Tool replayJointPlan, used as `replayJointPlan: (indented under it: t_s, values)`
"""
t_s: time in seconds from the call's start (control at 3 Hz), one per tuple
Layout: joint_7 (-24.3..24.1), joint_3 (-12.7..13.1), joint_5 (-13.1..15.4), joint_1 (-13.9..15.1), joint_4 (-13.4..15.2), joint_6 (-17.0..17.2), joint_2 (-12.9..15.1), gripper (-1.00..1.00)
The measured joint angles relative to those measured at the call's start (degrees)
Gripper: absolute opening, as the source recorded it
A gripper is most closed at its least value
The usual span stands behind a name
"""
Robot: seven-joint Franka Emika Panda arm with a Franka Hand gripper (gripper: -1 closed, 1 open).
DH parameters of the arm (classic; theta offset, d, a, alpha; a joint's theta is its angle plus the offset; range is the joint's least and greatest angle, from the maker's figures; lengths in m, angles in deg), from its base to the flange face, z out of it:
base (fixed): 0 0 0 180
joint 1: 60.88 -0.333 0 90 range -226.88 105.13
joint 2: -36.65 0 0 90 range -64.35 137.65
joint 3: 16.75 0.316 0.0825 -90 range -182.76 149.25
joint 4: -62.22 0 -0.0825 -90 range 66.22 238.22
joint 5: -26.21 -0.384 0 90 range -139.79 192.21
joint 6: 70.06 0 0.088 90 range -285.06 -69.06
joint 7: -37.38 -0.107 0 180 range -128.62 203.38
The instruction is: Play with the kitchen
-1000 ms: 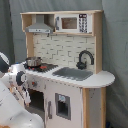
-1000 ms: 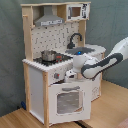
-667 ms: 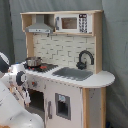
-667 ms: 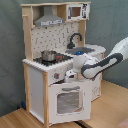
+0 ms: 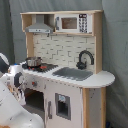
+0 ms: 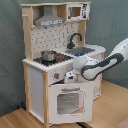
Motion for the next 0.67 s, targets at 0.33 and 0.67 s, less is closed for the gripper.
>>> replayJointPlan:
  t_s: [0.33, 0.67]
  values:
    - [-5.4, 1.4, -1.1, -0.6, -1.2, 0.0, 0.0, -1.00]
    - [-11.0, 1.5, -1.1, -2.7, -1.2, 0.0, 0.0, -1.00]
